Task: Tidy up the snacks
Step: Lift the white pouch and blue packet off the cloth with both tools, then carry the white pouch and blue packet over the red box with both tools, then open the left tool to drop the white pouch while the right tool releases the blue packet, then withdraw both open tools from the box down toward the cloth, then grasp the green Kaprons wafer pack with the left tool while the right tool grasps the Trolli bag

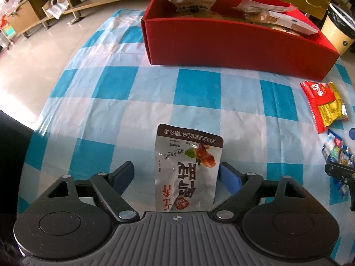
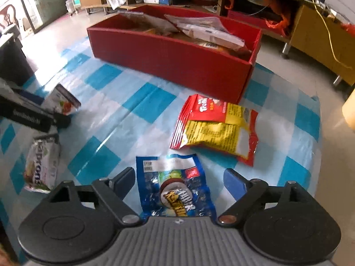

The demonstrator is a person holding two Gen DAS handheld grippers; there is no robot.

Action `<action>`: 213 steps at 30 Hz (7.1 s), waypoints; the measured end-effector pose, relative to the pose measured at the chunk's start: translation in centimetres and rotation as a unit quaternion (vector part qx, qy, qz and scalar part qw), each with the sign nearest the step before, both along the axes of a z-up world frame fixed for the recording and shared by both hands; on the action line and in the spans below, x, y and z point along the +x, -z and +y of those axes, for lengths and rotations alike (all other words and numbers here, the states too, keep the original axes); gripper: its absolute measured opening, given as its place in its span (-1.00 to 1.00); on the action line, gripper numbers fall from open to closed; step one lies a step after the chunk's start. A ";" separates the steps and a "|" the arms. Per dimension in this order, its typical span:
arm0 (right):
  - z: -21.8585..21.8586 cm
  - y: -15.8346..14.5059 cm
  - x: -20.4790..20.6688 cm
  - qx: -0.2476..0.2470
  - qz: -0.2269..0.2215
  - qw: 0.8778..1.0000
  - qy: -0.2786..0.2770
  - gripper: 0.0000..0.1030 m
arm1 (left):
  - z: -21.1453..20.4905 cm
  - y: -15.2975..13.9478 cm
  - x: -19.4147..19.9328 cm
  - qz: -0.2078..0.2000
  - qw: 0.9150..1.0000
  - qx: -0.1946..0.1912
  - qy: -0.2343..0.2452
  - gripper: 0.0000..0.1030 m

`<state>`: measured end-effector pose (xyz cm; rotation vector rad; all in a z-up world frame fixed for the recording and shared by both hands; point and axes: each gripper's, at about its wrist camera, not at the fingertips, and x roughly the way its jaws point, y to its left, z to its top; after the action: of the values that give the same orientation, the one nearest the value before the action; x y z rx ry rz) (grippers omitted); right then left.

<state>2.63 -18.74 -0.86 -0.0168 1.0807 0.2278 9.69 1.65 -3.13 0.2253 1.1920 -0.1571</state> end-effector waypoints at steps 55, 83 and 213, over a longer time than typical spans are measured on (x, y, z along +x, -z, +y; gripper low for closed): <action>-3.0 -4.8 2.2 0.101 -0.077 0.989 0.069 0.28 | -1.6 -6.5 1.7 -0.041 0.992 -0.116 -0.004 0.12; -5.6 -5.8 14.1 0.105 -0.143 0.976 0.128 0.28 | -5.9 -7.2 12.9 -0.086 0.986 -0.141 -0.022 0.13; 0.5 2.1 3.0 -0.002 -0.018 0.995 -0.102 0.94 | -1.9 -0.2 -8.3 0.029 0.996 -0.080 -0.015 0.37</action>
<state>5.60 -18.26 -2.94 -0.1339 1.0432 0.4076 1.38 -0.30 -2.91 0.0625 1.2325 -0.2324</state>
